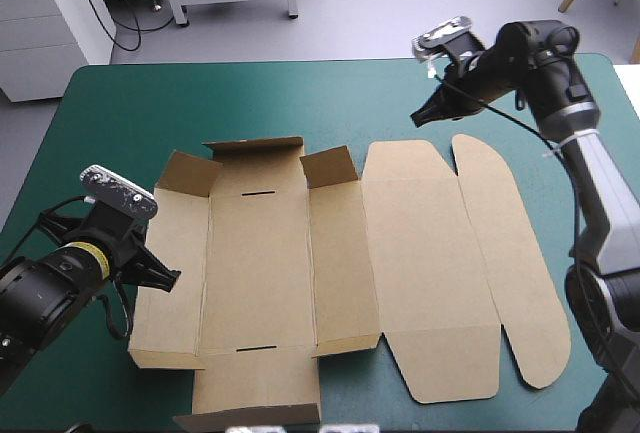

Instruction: Fold the box

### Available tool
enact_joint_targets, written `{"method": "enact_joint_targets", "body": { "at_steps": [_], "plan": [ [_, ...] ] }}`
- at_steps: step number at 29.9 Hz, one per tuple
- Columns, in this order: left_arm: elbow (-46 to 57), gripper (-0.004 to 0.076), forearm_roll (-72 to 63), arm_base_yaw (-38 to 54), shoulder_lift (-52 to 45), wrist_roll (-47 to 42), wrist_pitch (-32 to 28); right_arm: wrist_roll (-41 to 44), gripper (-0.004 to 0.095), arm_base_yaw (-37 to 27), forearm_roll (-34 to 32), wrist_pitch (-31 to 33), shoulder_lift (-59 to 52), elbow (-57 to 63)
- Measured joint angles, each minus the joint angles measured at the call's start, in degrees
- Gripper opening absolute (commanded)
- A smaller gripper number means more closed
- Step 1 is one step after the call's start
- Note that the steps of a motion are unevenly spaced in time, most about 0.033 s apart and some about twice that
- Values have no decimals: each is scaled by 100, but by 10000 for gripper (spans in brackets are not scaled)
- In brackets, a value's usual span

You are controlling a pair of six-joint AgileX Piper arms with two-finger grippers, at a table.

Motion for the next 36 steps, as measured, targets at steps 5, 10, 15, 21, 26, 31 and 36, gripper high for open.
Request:
{"method": "enact_joint_targets", "body": {
  "at_steps": [5,10,15,21,26,31,36],
  "plan": [
    [0,-10,0,0,0,0,117,267,-19,-598,-30,-6,-674,673],
    [0,-10,0,0,0,0,192,241,-19,-1013,-30,3,-1693,2069],
    [0,-10,0,0,0,0,198,112,-19,-1214,-30,-130,-2836,3375],
    [0,-10,-7,0,0,0,198,106,-19,-1248,75,-380,-4159,4749],
    [0,-10,-129,0,0,0,198,106,-19,-1248,144,-412,-4975,5471],
    [0,-10,-136,0,0,0,198,256,-19,-1248,174,-412,-5440,5865],
    [0,-10,-89,0,0,-336,90,317,-19,-1248,185,-453,-5574,6043]
  ]
}}
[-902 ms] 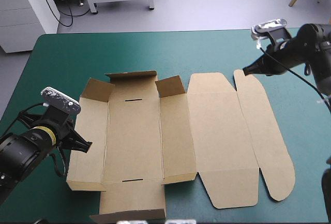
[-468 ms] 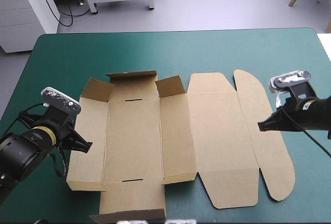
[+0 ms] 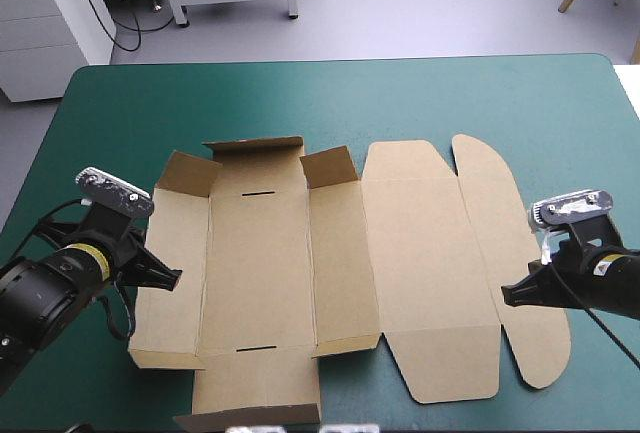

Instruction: Fold the box

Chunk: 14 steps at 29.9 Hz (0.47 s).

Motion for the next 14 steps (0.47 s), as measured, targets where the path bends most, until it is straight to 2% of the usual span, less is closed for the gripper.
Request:
{"method": "enact_joint_targets", "body": {
  "at_steps": [7,14],
  "plan": [
    [-80,-8,-188,0,113,-219,-559,5,-19,0,0,-42,-6,112],
    [-456,20,-709,52,990,-162,-564,5,-19,0,0,-120,-10,112]
  ]
}}
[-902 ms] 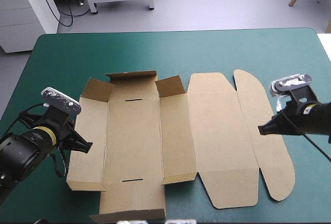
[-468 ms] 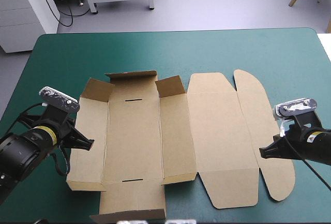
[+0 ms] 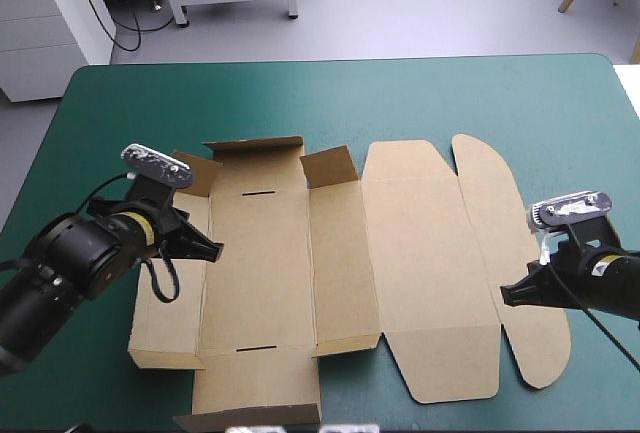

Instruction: Fold the box

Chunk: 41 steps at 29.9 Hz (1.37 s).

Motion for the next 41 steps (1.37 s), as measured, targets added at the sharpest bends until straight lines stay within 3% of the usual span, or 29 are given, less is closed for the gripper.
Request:
{"method": "enact_joint_targets", "body": {
  "at_steps": [5,11,18,27,33,35,38,41],
  "plan": [
    [-191,20,-948,755,573,792,6,0,-19,0,0,-13,0,0],
    [-240,20,-2594,2420,722,2409,91,0,-19,0,0,-22,0,0],
    [-251,20,-3869,4510,722,3815,587,0,-19,0,0,-36,0,0],
    [-268,12,-4616,6869,722,4511,1127,0,-19,0,0,-59,0,0],
    [-268,20,-4734,7289,722,4470,1171,-22,-19,0,0,-146,0,0],
    [-268,62,-4755,7296,722,4304,1202,-22,-19,0,0,-152,0,0],
    [-268,185,-4757,7309,722,4160,1328,-42,-19,0,0,-166,0,0],
    [-268,390,-4757,7314,722,4145,1514,-67,-19,0,0,-167,0,0]
  ]
}}
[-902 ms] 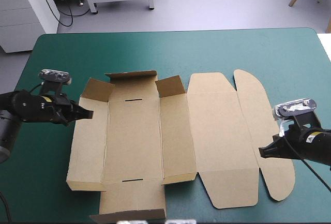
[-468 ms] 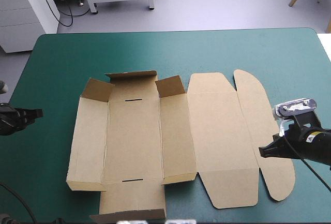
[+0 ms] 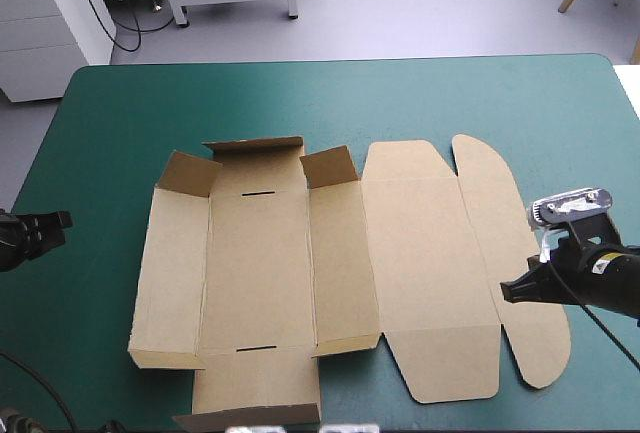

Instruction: Fold the box

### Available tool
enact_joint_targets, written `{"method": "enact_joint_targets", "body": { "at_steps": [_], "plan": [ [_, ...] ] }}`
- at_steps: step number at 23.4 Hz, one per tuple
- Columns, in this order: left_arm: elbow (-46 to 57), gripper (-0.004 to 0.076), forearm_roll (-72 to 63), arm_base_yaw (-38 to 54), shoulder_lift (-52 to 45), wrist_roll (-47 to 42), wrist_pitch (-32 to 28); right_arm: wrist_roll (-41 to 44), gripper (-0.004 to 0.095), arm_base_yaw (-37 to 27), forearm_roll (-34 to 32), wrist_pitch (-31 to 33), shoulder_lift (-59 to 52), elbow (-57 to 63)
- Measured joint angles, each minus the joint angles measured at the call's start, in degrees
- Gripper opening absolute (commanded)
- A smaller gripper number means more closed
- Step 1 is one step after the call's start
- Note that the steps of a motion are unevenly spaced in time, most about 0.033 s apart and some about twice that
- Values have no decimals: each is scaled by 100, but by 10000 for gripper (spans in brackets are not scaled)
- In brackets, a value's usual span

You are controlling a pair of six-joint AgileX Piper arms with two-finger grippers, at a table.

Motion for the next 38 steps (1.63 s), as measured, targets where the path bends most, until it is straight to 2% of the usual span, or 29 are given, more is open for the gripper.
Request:
{"method": "enact_joint_targets", "body": {
  "at_steps": [3,5,11,17,22,29,38],
  "plan": [
    [0,568,0,0,0,62,53,0,-19,0,0,-13,0,0],
    [0,628,0,0,0,67,53,0,-19,0,0,-27,0,0],
    [355,628,-188,7,0,23,54,0,-19,0,40,-41,0,0],
    [1863,627,-464,7,0,157,-26,0,-19,0,51,-41,0,0],
    [2609,627,-564,-432,-5,435,-317,0,-19,0,61,-41,0,0],
    [2887,627,-726,-882,-5,475,-688,0,-19,0,67,-41,0,0],
    [2905,627,-1043,-1696,355,536,-848,0,-19,46,110,-30,0,0]
  ]
}}
